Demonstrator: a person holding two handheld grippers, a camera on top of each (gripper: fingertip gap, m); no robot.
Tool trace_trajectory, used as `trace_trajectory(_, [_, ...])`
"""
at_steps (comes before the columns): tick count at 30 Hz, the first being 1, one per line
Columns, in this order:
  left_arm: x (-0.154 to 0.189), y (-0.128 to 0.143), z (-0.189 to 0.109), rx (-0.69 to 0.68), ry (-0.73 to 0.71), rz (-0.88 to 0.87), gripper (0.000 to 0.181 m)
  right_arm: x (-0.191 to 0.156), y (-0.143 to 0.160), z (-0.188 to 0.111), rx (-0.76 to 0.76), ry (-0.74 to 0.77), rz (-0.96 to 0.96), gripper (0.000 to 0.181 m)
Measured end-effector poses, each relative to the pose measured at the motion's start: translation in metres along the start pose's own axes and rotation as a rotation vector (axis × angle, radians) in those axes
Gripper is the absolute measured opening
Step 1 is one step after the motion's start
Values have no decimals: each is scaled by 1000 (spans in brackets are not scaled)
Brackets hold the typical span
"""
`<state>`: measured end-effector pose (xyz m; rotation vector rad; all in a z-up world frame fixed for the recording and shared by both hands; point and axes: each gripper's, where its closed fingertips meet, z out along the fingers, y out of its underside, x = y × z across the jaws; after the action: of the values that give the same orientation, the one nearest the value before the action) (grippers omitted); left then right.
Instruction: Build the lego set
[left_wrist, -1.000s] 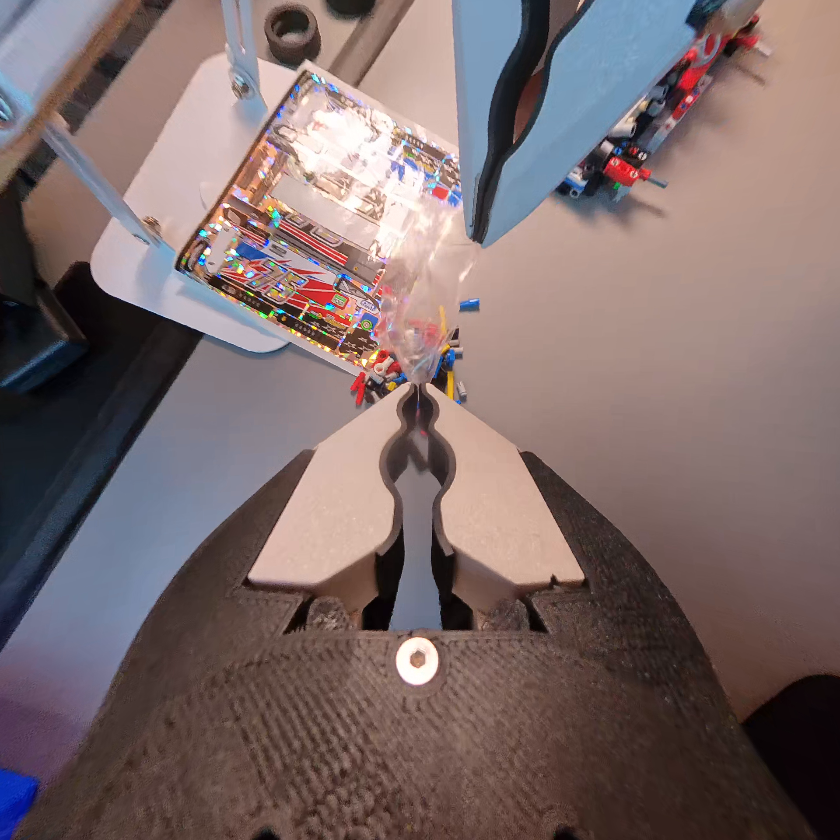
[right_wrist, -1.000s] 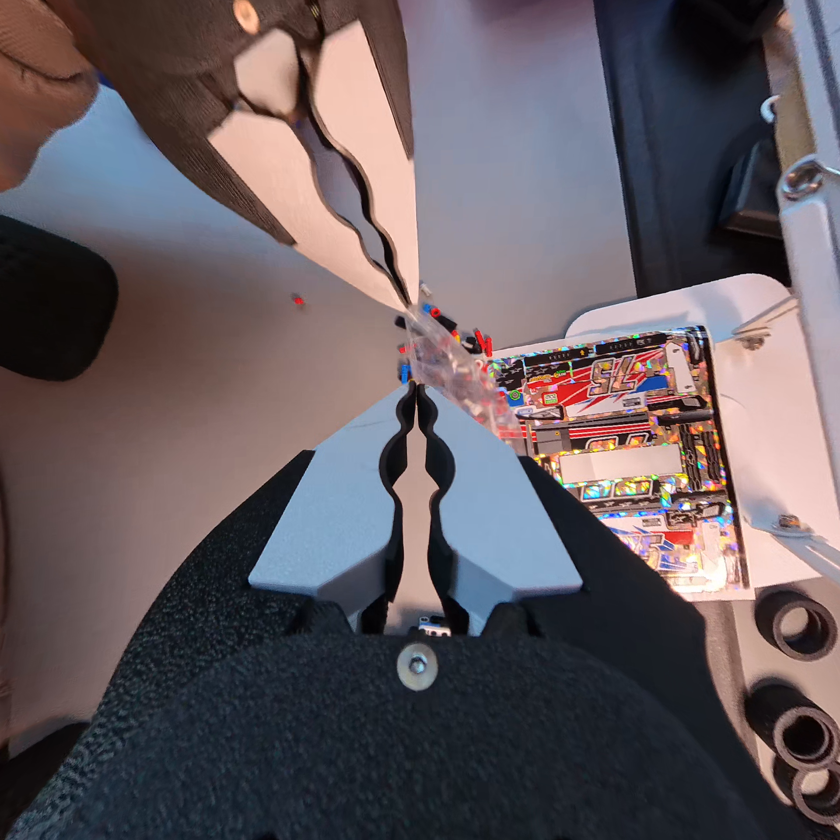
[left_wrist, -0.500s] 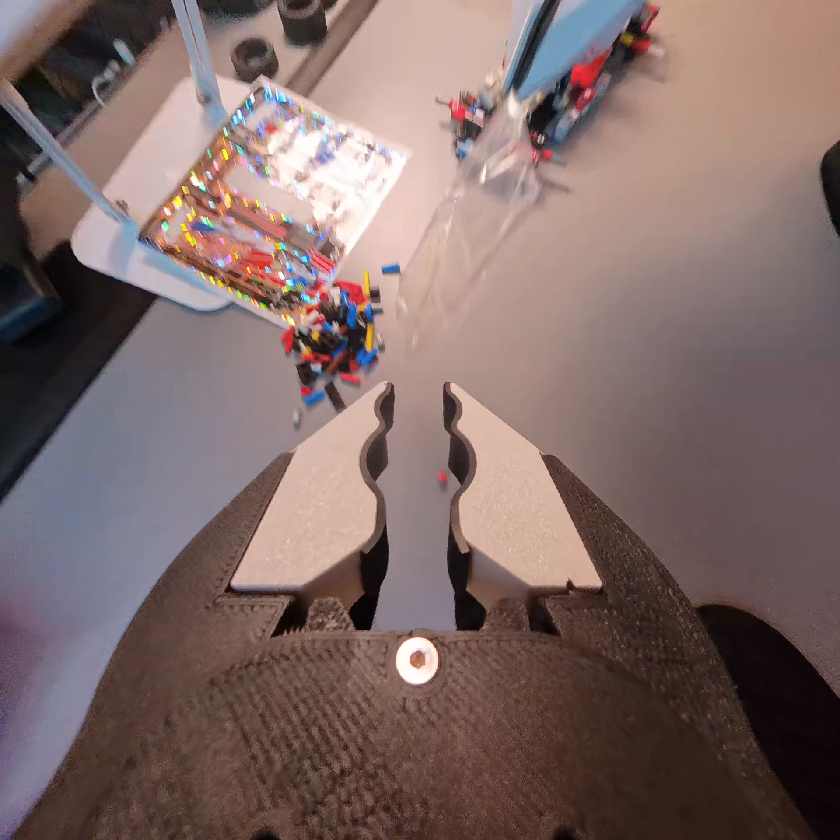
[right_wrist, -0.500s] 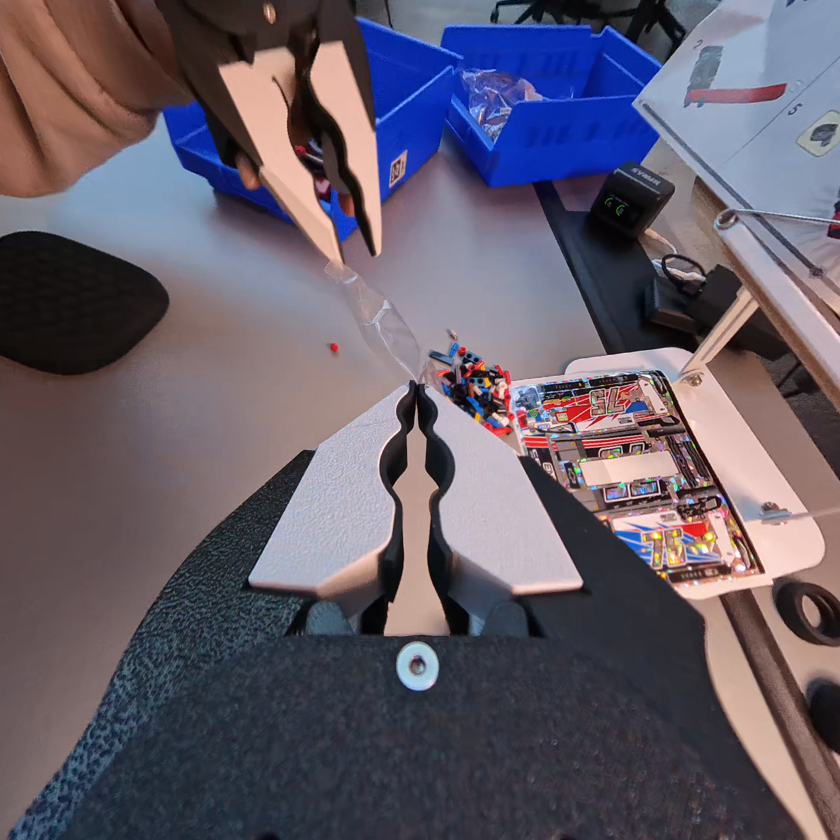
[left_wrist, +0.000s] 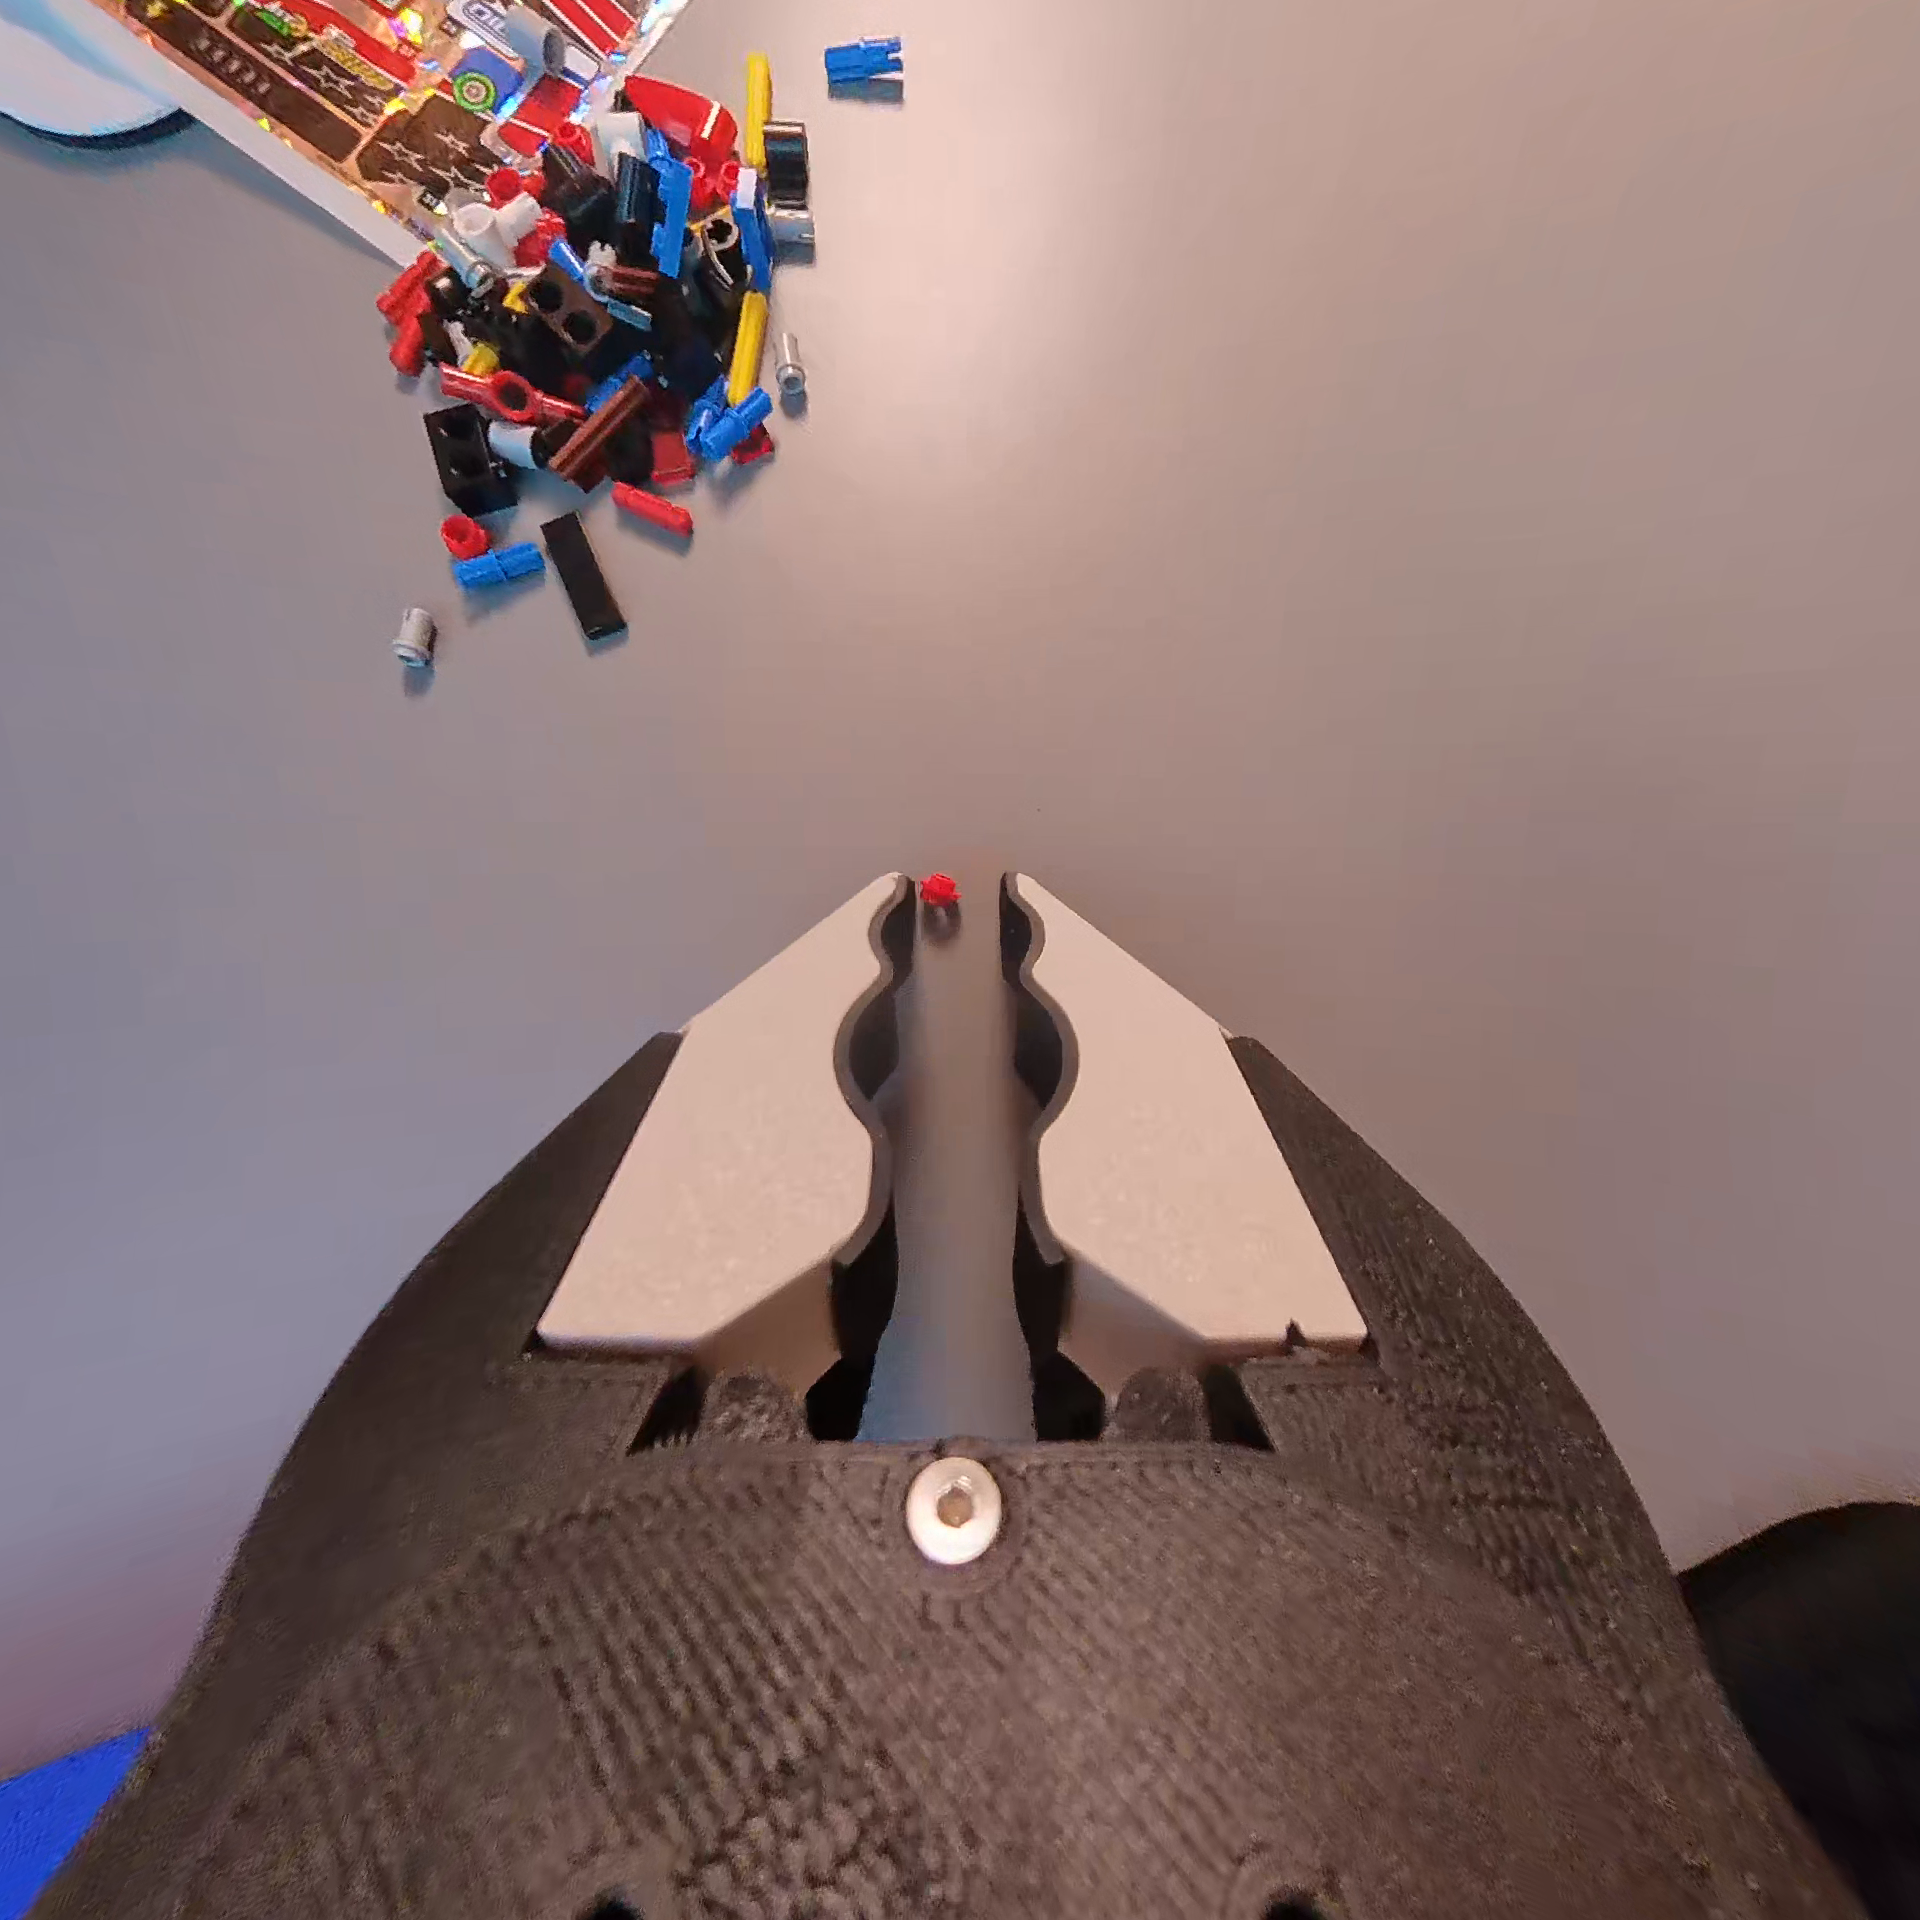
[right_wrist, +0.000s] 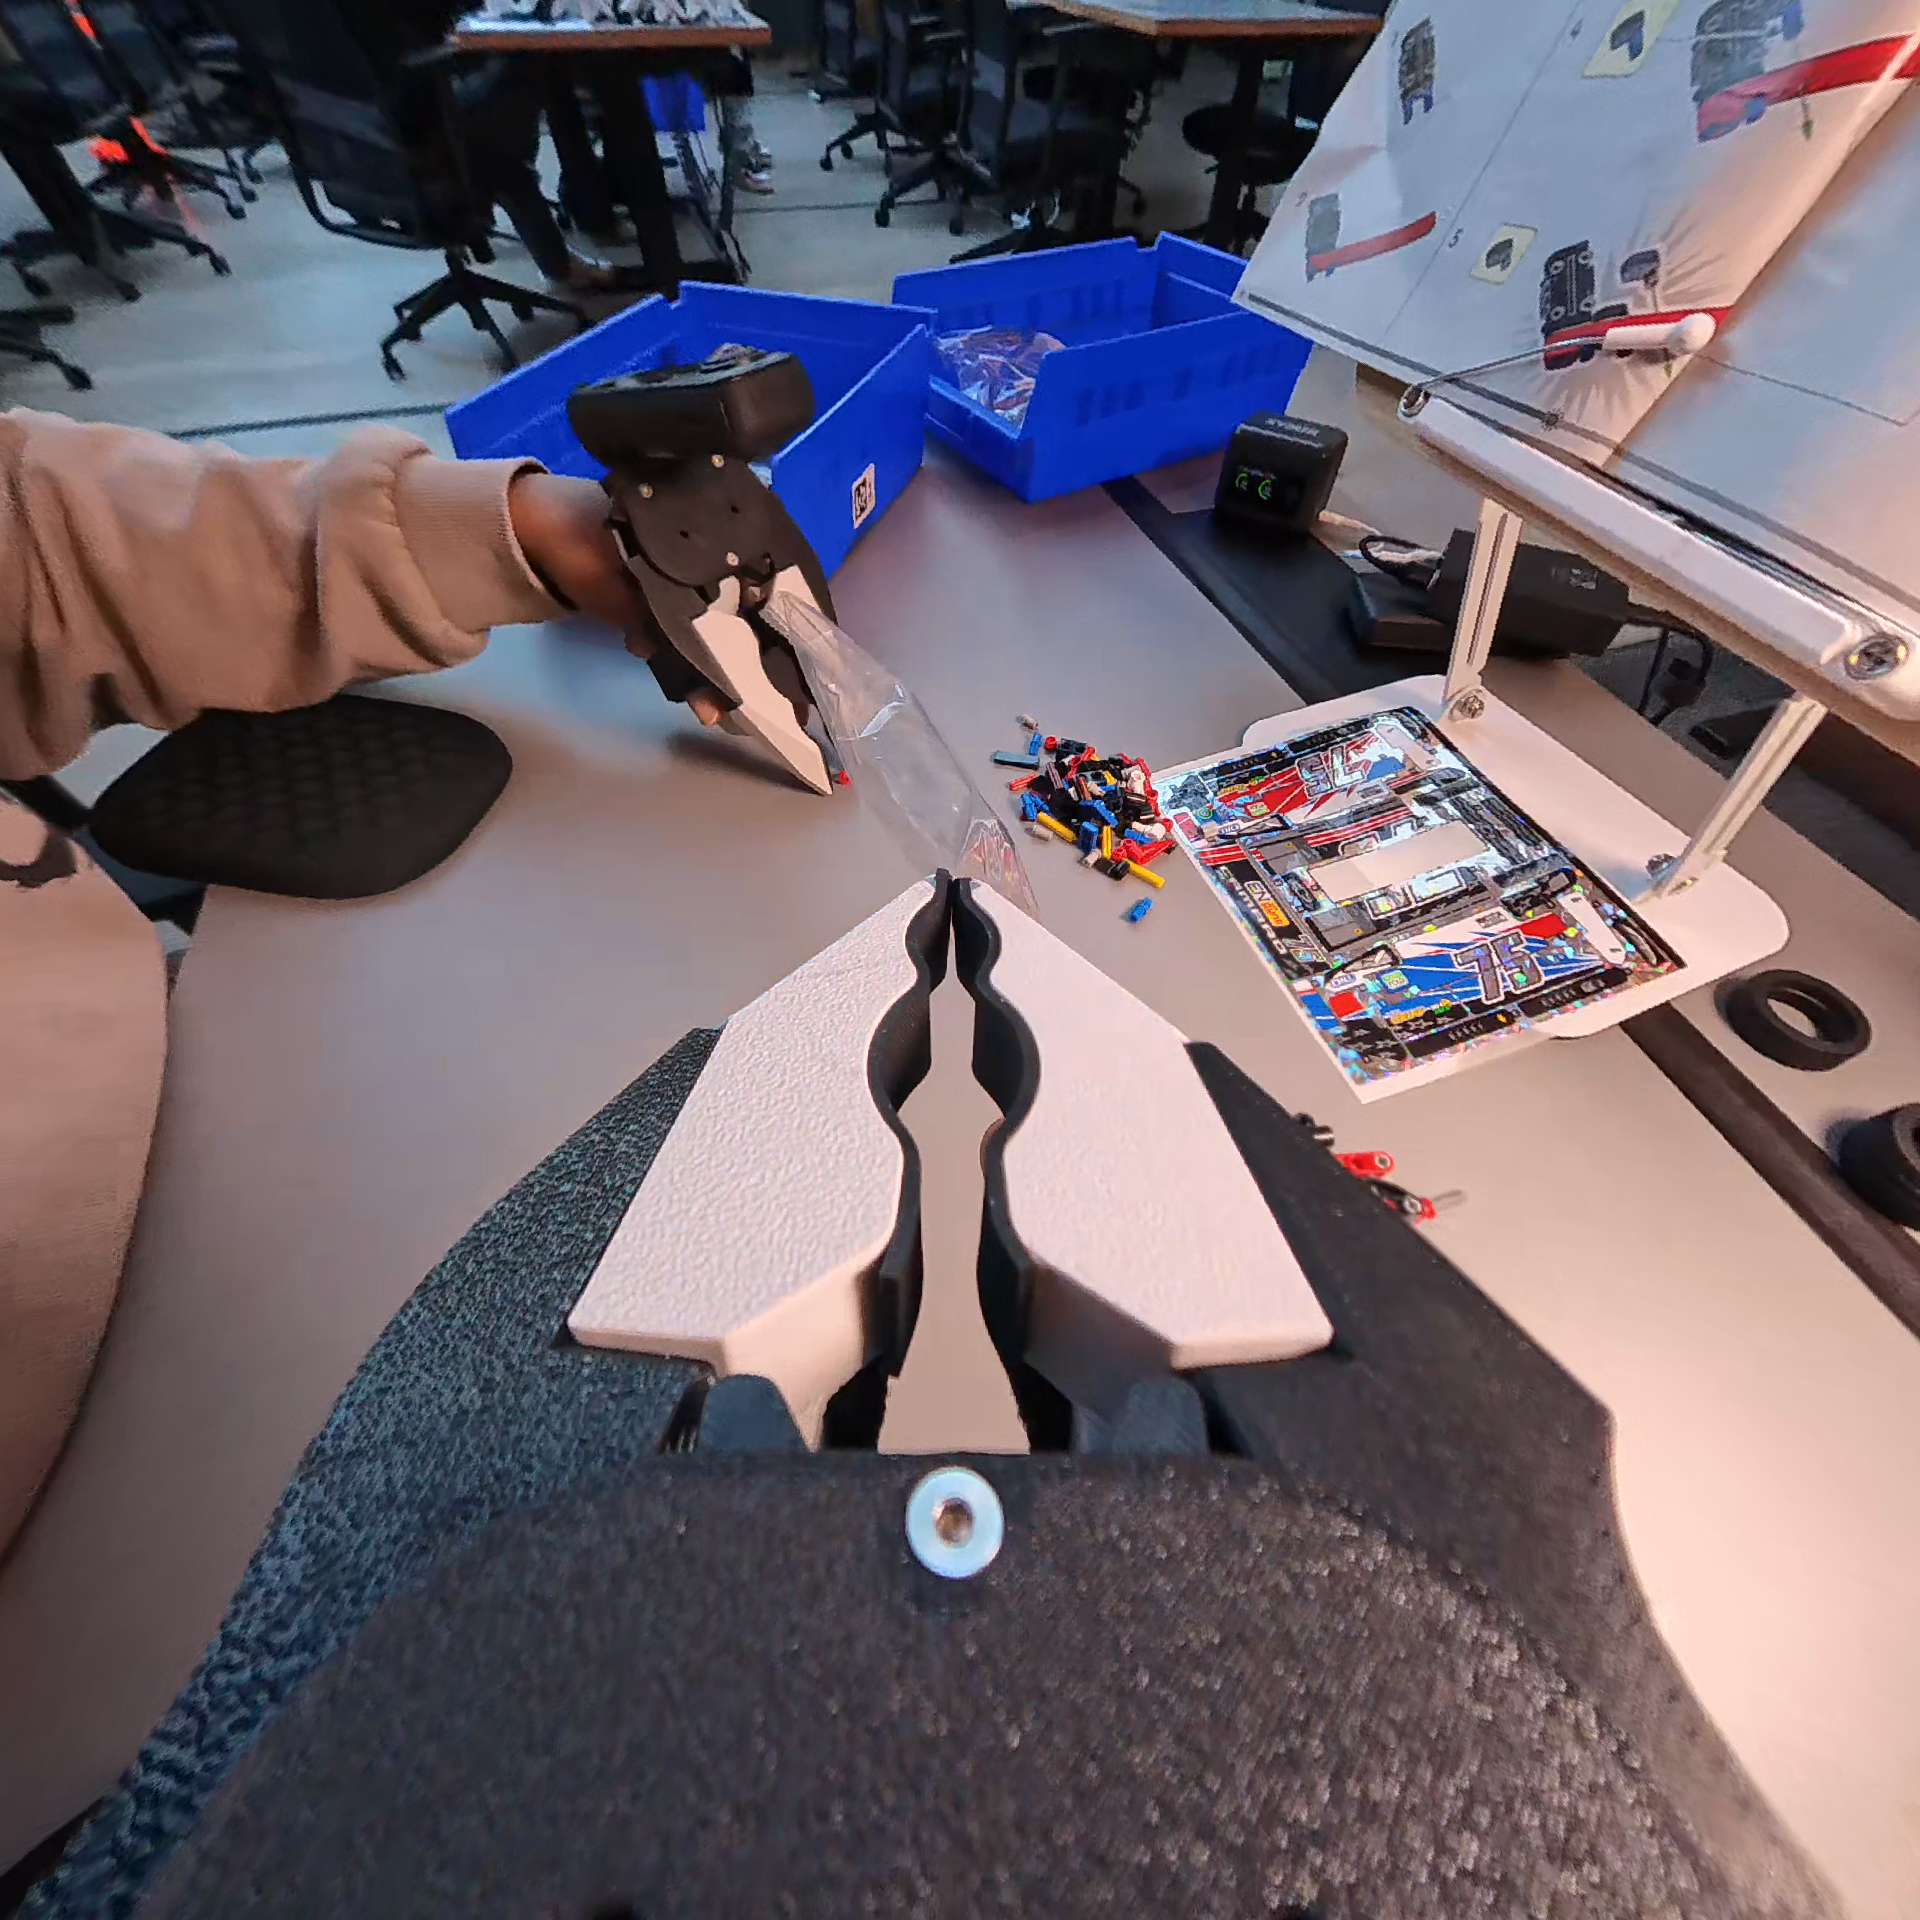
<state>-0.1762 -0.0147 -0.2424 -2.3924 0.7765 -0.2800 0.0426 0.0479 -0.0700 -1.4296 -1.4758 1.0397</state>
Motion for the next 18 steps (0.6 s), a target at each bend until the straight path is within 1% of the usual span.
trace_trajectory(4, [1,-1,1,2,18,-12,5,-5,5,-14,25,17,23,0])
trace_trajectory(7, [0,-2,1,1,26,-11,5,-6,9,-19,36,28,39,0])
trace_trajectory(9, [-7,-5,3,1,-1,10,5,-6,10,-22,46,38,47,0])
trace_trajectory(11, [-16,-21,6,38,-25,30,5,-7,8,-26,64,38,57,0])
trace_trajectory(15, [-47,-76,18,165,-83,31,5,-6,6,-30,93,48,78,0])
trace_trajectory(16, [-53,-86,23,173,-79,30,5,-5,6,-30,94,54,83,0])
trace_trajectory(18, [-65,-94,36,148,-89,37,5,-5,7,-33,93,65,88,0])
